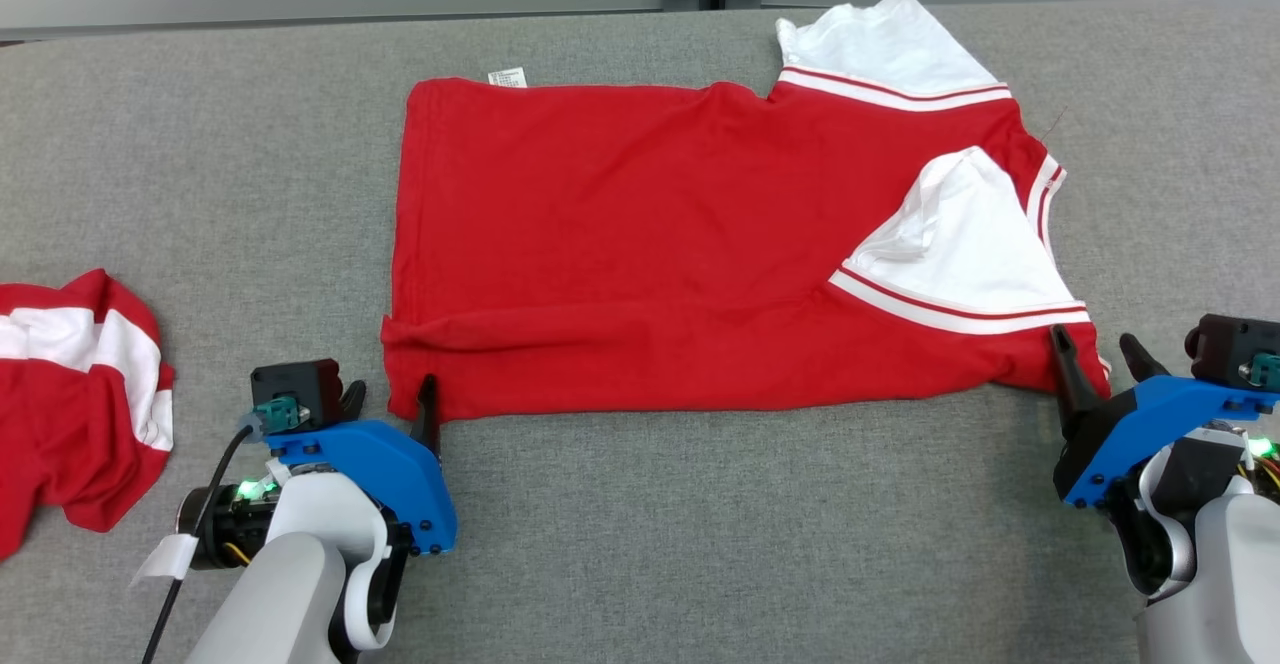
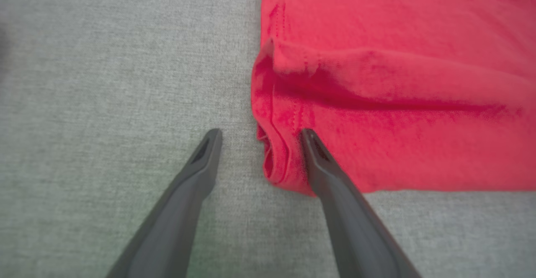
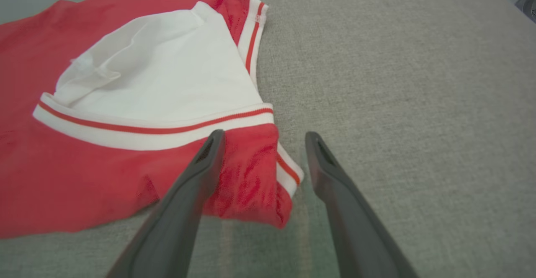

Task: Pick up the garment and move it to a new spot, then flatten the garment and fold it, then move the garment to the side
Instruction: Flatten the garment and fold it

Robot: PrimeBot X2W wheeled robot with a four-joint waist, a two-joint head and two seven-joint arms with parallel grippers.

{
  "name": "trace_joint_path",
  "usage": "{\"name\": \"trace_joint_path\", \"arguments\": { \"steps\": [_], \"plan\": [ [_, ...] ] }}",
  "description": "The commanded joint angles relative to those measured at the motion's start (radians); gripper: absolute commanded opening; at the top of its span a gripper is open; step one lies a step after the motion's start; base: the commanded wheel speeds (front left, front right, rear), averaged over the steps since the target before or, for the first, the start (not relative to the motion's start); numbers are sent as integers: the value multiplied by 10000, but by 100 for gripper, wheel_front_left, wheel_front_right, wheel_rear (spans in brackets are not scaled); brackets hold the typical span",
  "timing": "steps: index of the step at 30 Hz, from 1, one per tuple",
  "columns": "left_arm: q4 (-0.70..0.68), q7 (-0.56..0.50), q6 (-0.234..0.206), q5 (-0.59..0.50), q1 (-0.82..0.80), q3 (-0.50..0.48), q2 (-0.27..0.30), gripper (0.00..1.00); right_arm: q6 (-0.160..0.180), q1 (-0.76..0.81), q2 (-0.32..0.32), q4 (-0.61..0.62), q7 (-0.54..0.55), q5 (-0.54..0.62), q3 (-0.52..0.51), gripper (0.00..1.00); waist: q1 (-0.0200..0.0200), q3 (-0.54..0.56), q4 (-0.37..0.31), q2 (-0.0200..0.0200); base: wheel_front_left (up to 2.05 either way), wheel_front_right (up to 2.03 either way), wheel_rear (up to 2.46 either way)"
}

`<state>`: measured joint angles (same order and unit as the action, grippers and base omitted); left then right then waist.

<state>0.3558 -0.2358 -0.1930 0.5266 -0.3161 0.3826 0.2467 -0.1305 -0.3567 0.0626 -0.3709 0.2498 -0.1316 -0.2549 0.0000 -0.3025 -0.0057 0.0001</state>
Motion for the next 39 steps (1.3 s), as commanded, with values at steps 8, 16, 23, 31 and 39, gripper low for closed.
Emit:
{"name": "trace_joint_path", "arguments": {
  "steps": [8,16,23,31,39],
  "plan": [
    [972,-382,264,255,-181,262,-270,100,-6,-129,-141,-1178,456,273,-167,100,0,-141,57,-1,0,0,0],
    [1320,-500,792,694,-161,378,-500,0,-9,256,-160,-1243,583,-112,253,0,0,80,96,-1,0,0,0],
    [730,109,739,720,48,50,-139,0,-5,769,-107,-20,589,-445,196,0,0,503,37,-1,0,0,0],
    [-854,-558,399,801,1194,87,463,0,-3,2362,-102,1897,1310,-1283,28,0,0,1026,189,-1,0,0,0],
    [-2209,-1769,-127,1030,2475,306,870,0,-5,3775,-105,3162,2103,-1950,-182,0,0,1181,266,-1,0,0,0]
  ]
}}
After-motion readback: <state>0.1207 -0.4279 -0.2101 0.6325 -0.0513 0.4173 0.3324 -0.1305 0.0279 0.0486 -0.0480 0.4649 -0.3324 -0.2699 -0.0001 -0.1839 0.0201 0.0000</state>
